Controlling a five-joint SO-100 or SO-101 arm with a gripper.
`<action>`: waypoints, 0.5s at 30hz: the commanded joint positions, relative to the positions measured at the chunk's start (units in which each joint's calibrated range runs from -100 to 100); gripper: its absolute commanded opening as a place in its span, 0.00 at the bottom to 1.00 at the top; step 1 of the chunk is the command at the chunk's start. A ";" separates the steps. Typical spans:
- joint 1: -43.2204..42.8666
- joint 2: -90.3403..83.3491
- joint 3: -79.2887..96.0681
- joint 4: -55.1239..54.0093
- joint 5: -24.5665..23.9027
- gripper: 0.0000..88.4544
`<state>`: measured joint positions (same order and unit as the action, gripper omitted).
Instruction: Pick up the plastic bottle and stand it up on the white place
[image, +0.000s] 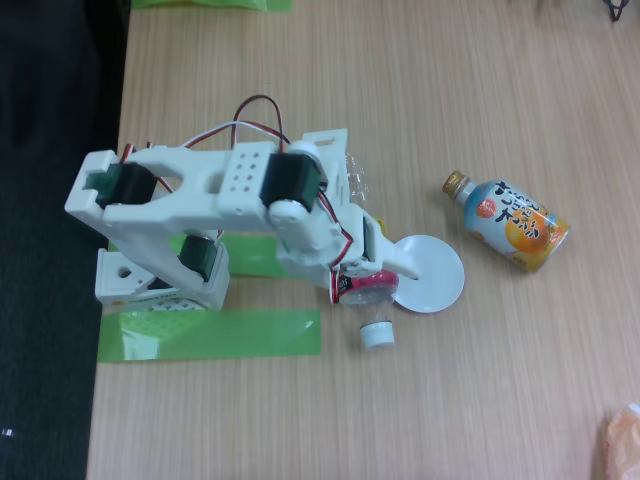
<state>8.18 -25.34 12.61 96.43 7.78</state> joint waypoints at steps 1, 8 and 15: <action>-2.18 0.10 4.37 0.22 -0.20 0.43; -3.29 0.26 10.80 -3.81 -0.15 0.43; -3.44 0.35 17.50 -9.99 -0.09 0.43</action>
<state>5.27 -25.08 29.15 88.02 7.78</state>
